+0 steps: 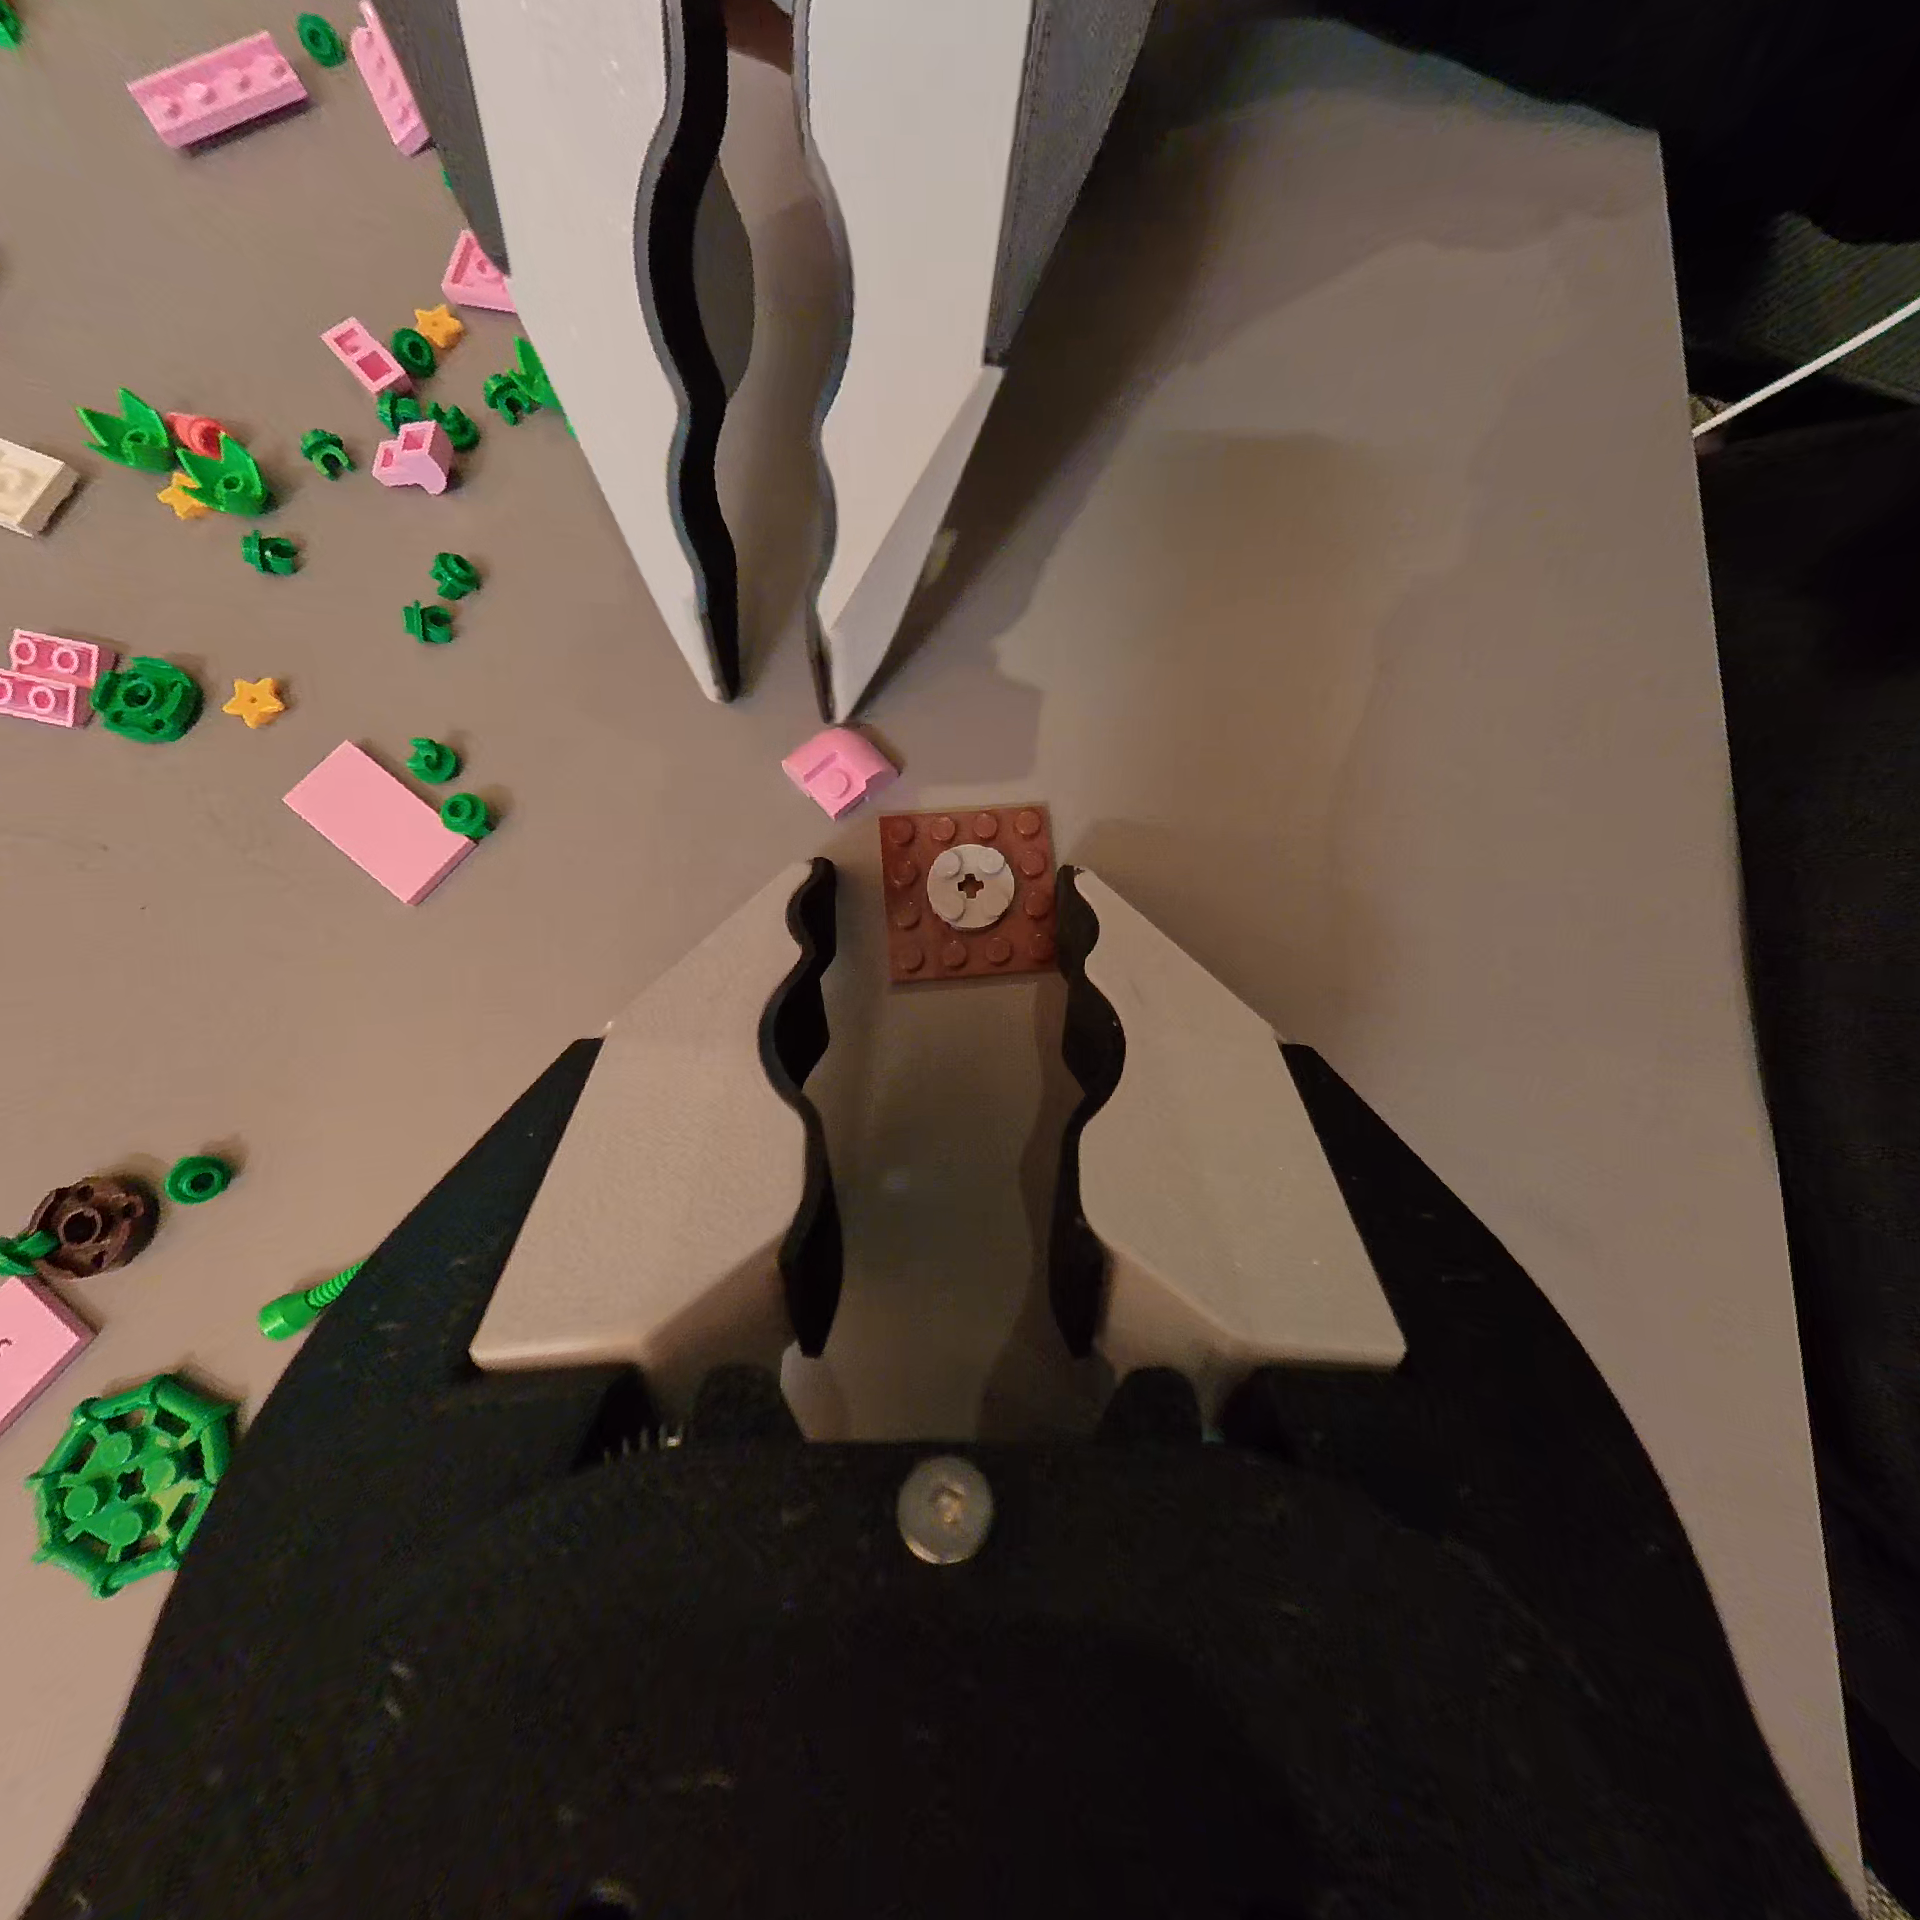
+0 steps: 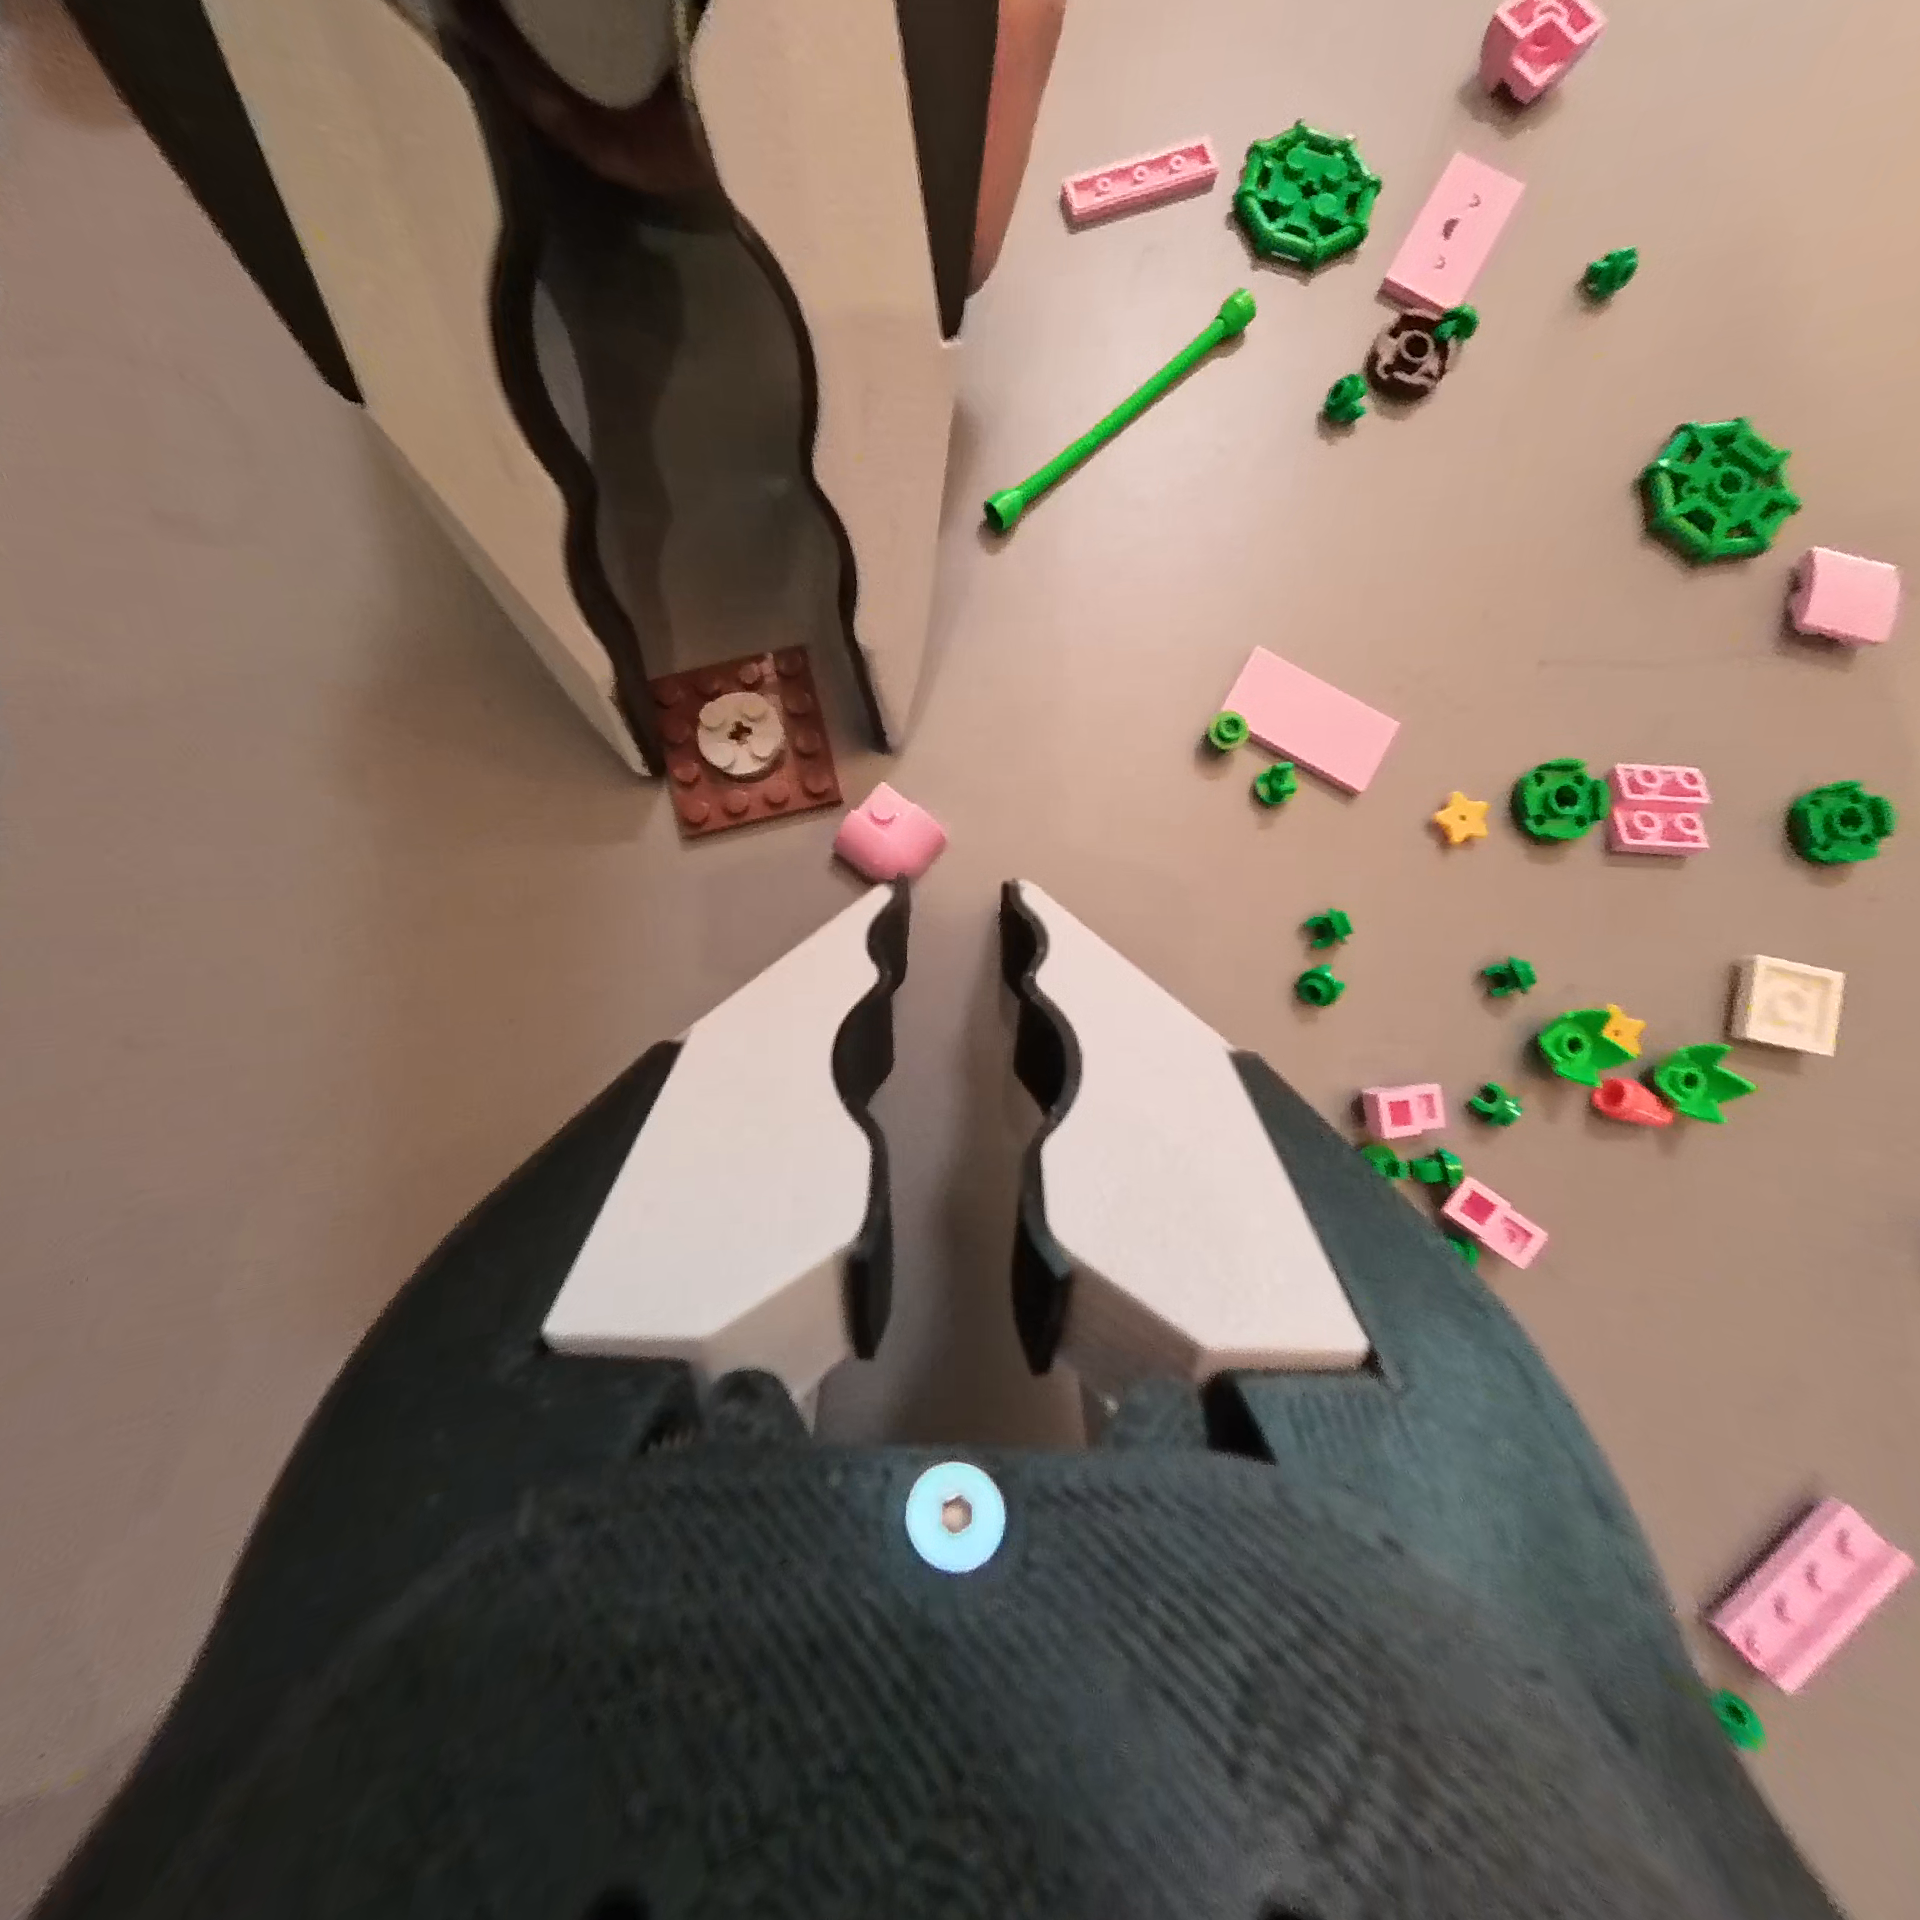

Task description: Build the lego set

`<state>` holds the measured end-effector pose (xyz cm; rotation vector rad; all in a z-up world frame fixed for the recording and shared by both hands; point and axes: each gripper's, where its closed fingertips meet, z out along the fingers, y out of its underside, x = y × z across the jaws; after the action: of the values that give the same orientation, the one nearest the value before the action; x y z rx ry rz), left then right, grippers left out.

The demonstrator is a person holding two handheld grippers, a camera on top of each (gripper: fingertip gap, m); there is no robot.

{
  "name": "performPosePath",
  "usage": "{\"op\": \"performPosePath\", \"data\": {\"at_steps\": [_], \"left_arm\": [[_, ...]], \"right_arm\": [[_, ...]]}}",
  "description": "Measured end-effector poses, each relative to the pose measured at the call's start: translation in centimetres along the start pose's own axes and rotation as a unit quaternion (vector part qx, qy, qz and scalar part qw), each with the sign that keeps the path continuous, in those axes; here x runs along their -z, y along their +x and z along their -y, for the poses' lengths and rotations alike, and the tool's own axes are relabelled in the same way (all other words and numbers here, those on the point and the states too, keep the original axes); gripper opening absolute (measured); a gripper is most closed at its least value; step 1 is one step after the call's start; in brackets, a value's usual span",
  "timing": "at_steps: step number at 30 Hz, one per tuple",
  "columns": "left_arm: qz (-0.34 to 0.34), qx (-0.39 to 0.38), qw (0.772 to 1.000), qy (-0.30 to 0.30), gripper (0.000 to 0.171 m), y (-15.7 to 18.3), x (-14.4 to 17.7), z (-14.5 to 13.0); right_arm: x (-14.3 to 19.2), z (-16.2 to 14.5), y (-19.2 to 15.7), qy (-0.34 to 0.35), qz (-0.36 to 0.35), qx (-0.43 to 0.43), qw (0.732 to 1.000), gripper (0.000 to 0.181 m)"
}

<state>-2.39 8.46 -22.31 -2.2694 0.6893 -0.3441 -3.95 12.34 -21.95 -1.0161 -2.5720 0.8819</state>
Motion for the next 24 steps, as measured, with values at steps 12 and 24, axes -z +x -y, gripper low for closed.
{"op": "performPosePath", "data": {"at_steps": [12,24], "left_arm": [[0.0,0.0,1.0,0.0,0.04,0.0,0.0,0.0],[0.0,0.0,1.0,0.0,0.04,0.0,0.0,0.0]], "right_arm": [[-0.4,0.6,-1.5,0.008,0.044,-0.018,0.999,0.022],[-0.3,1.1,-1.9,0.023,0.052,-0.007,0.998,0.026]]}}
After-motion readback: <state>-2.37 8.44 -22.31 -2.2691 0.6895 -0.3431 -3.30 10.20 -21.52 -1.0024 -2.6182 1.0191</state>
